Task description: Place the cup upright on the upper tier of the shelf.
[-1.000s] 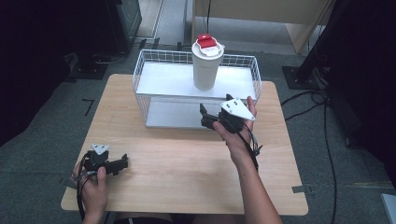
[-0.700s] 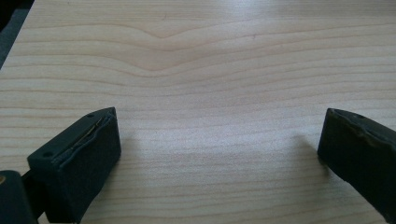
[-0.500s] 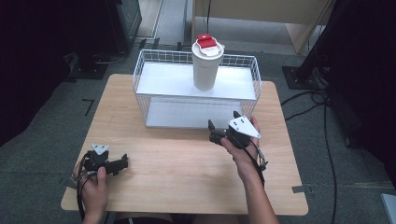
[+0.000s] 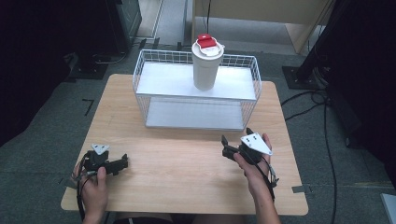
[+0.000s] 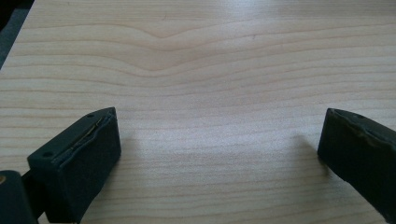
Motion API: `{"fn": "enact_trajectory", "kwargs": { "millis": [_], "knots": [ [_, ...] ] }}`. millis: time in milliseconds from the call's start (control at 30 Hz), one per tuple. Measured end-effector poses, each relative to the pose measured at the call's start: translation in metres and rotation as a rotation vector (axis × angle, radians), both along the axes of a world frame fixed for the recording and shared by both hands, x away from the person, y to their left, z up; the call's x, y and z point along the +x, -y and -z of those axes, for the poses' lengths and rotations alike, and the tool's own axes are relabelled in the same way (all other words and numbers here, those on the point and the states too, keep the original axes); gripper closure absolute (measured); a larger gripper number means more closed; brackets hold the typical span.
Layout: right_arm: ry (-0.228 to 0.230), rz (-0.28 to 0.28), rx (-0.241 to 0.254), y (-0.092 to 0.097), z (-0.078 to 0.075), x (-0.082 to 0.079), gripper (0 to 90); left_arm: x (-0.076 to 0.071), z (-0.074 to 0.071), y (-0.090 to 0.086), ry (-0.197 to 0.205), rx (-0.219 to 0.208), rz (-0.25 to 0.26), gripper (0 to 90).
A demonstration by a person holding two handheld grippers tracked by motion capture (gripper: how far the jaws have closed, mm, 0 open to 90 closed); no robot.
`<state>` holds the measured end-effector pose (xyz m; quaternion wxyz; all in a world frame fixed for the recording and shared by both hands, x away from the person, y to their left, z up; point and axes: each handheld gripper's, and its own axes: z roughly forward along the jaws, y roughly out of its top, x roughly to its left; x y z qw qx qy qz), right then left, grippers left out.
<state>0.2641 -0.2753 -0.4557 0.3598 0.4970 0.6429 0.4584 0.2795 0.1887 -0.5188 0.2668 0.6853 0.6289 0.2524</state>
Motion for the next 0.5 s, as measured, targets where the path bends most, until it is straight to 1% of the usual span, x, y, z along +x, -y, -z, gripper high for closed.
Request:
{"fn": "enact_trajectory", "kwargs": {
  "millis": [100,167,333,500],
  "knots": [
    [-0.011,0.025,-0.008,0.01,0.007,-0.006,7.5,0.0,0.0,0.0,0.0,0.0,0.0,0.0],
    [-0.016,0.047,-0.042,0.017,0.014,-0.009,7.5,0.0,0.0,0.0,0.0,0.0,0.0,0.0],
    [-0.053,0.087,-0.039,0.036,0.032,-0.017,7.6,0.0,0.0,0.0,0.0,0.0,-0.001,0.0],
    [-0.086,0.12,-0.04,0.053,0.044,-0.025,7.6,0.0,0.0,0.0,0.001,0.0,0.0,0.0]
  ]
}}
